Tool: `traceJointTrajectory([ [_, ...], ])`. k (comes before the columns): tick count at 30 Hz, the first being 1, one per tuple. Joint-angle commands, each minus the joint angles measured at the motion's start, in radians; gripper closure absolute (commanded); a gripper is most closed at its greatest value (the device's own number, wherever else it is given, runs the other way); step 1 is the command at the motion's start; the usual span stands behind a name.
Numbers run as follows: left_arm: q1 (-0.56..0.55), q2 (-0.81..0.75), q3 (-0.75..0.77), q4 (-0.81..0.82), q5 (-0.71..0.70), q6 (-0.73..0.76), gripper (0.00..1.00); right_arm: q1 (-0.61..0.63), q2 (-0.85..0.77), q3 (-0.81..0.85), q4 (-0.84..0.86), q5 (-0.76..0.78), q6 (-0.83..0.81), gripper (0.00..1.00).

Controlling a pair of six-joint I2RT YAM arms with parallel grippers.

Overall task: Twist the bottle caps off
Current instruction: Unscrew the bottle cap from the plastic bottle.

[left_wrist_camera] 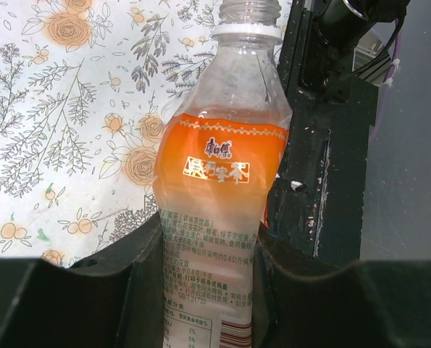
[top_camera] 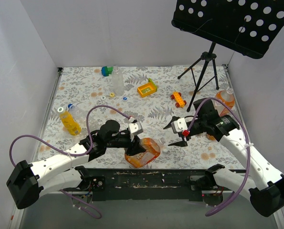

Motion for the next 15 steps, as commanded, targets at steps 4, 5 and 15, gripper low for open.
traceJointTrajectory([
  [4, 0.003, -0.043, -0.013, 0.003, -0.010, 0.001, 1.00, -0.051, -0.071, -0.035, 0.017, -0.039, 0.078, 0.18],
  [5, 0.003, -0.044, -0.013, 0.005, -0.010, 0.001, 1.00, -0.062, -0.080, -0.040, 0.017, -0.045, 0.079, 0.18],
  [15, 0.003, -0.052, -0.024, 0.009, -0.019, 0.001, 1.00, -0.134, -0.118, -0.103, 0.078, -0.131, 0.177, 0.17],
])
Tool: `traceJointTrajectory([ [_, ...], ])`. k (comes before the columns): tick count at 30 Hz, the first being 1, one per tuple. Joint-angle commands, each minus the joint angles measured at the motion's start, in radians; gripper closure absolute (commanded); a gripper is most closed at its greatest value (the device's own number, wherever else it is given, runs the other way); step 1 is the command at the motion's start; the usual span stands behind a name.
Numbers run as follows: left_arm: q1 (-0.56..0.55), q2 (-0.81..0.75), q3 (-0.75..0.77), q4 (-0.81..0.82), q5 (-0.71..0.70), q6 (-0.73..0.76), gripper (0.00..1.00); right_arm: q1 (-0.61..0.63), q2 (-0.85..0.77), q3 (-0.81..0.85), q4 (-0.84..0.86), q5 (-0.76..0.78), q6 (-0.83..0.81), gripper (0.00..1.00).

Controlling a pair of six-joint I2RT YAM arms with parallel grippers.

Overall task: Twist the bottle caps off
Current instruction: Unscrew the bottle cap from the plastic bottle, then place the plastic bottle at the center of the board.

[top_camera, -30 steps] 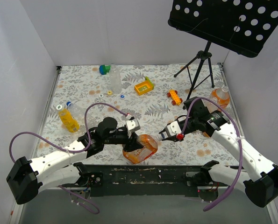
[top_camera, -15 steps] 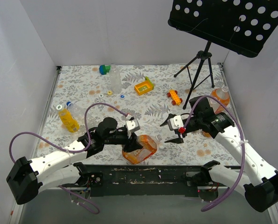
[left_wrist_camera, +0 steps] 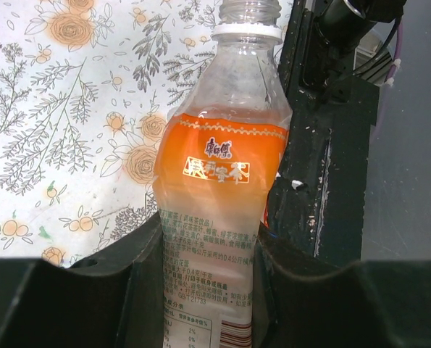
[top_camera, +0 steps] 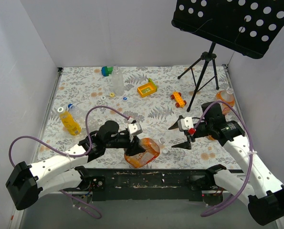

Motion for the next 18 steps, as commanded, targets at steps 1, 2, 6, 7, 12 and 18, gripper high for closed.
traceJointTrajectory([
  [1, 0.003, -0.040, -0.020, 0.012, -0.017, 0.001, 1.00, -0.031, -0.018, -0.025, 0.067, -0.084, 0.088, 0.17],
  [2, 0.003, -0.043, -0.023, 0.014, -0.016, 0.000, 1.00, -0.036, -0.021, -0.031, 0.075, -0.095, 0.101, 0.17],
  [6, 0.003, -0.053, -0.029, 0.029, -0.020, -0.013, 1.00, -0.042, -0.017, -0.051, 0.098, -0.127, 0.166, 0.16],
  [7, 0.003, -0.056, -0.030, 0.035, -0.020, -0.017, 1.00, -0.044, -0.014, -0.053, 0.098, -0.133, 0.177, 0.16],
  [12, 0.003, -0.062, -0.041, 0.074, -0.019, -0.040, 1.00, -0.044, 0.025, -0.030, 0.056, -0.167, 0.180, 0.16],
  [18, 0.003, -0.053, -0.050, 0.110, -0.012, -0.072, 1.00, -0.034, 0.086, 0.027, -0.002, -0.205, 0.155, 0.17],
])
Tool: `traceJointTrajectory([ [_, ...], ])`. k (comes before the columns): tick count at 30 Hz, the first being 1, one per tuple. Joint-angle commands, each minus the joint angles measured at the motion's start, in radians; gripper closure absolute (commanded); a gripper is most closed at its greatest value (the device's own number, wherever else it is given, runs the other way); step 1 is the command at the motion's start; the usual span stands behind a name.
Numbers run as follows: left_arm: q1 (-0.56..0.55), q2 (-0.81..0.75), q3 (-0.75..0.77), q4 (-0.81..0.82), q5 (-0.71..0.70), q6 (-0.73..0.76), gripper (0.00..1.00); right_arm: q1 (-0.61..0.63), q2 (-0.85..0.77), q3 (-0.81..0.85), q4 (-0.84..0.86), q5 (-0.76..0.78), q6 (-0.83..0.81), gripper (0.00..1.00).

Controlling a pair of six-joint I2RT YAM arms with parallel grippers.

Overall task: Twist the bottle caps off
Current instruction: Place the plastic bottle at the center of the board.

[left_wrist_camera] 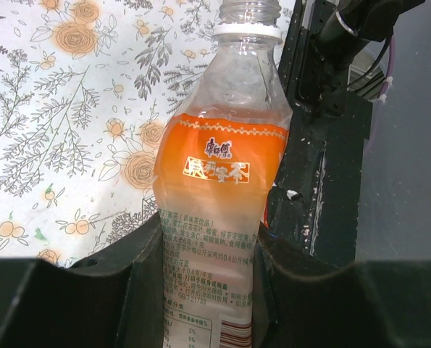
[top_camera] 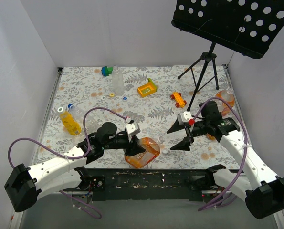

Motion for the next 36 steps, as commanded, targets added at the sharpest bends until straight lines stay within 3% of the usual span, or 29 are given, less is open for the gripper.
traceJointTrajectory([
  [1, 0.002, -0.010, -0.006, 0.066, 0.002, -0.030, 1.00, 0.014, 0.034, 0.081, -0.051, -0.063, -0.006, 0.17],
  [16, 0.002, 0.020, -0.008, 0.132, 0.004, -0.070, 1.00, 0.146, 0.141, 0.145, -0.049, -0.012, 0.033, 0.20],
  [19, 0.002, 0.027, -0.006, 0.139, 0.004, -0.073, 1.00, 0.149, 0.157, 0.156, -0.032, -0.020, 0.070, 0.26],
  [24, 0.002, 0.028, -0.001, 0.146, -0.001, -0.070, 1.00, 0.158, 0.178, 0.153, -0.021, -0.023, 0.099, 0.52],
  [26, 0.002, 0.028, -0.003, 0.149, -0.001, -0.070, 1.00, 0.161, 0.183, 0.147, -0.015, -0.018, 0.110, 0.53],
  [31, 0.002, 0.030, -0.003, 0.152, 0.000, -0.070, 1.00, 0.169, 0.184, 0.136, 0.014, 0.005, 0.144, 0.44],
  [34, 0.002, 0.028, -0.003, 0.152, 0.000, -0.073, 1.00, 0.169, 0.189, 0.141, 0.017, 0.002, 0.148, 0.49],
  [36, 0.002, 0.027, -0.006, 0.153, 0.000, -0.071, 1.00, 0.169, 0.192, 0.142, 0.017, -0.003, 0.148, 0.58],
])
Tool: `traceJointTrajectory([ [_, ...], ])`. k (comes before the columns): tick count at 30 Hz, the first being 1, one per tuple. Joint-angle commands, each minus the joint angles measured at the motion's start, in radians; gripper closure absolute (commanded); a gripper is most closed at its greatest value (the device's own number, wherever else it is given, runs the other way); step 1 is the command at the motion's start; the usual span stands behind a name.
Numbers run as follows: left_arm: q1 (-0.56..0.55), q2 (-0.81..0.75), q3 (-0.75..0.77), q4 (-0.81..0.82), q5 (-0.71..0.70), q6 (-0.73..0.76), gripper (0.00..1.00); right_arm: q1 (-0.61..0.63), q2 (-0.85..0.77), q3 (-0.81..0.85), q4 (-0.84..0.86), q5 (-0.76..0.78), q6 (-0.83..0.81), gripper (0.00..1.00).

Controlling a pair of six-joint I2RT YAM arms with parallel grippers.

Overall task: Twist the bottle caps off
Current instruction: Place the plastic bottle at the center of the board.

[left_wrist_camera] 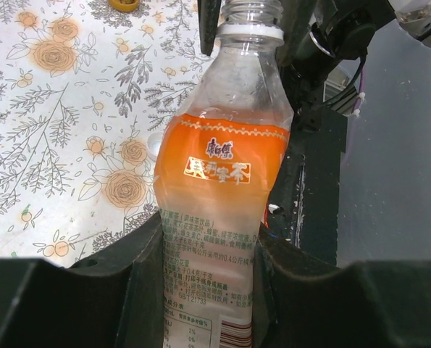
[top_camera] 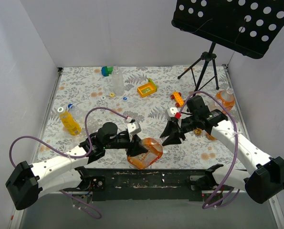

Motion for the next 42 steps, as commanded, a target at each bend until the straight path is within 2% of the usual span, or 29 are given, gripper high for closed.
traceJointTrajectory([
  [1, 0.004, -0.010, 0.007, 0.048, -0.028, -0.002, 1.00, 0.013, 0.009, 0.022, 0.002, -0.036, 0.032, 0.65],
  [6, 0.004, -0.011, 0.009, 0.046, -0.044, -0.003, 1.00, 0.013, 0.009, 0.032, -0.019, -0.033, 0.021, 0.98],
  [9, 0.004, -0.016, 0.009, 0.041, -0.074, 0.000, 1.00, 0.013, 0.006, 0.051, -0.056, -0.018, -0.008, 0.99],
  [12, 0.004, -0.027, 0.012, 0.034, -0.097, 0.000, 0.91, 0.013, 0.008, 0.081, -0.120, 0.002, -0.058, 0.99],
  [14, 0.004, -0.030, 0.020, 0.023, -0.108, -0.005, 0.80, 0.013, 0.006, 0.099, -0.151, 0.017, -0.083, 0.99],
  [15, 0.004, -0.033, 0.024, 0.018, -0.113, -0.011, 0.70, 0.013, 0.003, 0.104, -0.166, 0.023, -0.091, 0.99],
  [22, 0.004, -0.036, 0.055, -0.023, -0.150, -0.017, 0.31, 0.013, -0.020, 0.105, -0.194, 0.048, -0.120, 0.99],
  [23, 0.004, -0.036, 0.059, -0.029, -0.156, -0.017, 0.22, 0.013, -0.024, 0.104, -0.196, 0.051, -0.123, 0.99],
  [24, 0.004, -0.036, 0.066, -0.040, -0.157, -0.015, 0.02, 0.012, -0.029, 0.102, -0.199, 0.059, -0.126, 0.99],
  [32, 0.004, -0.112, 0.098, -0.106, -0.206, 0.026, 0.02, -0.002, -0.072, 0.095, -0.231, 0.112, -0.153, 0.99],
  [42, 0.006, -0.307, 0.104, -0.241, -0.410, 0.119, 0.02, -0.025, -0.113, 0.200, -0.406, 0.305, -0.213, 0.99],
])
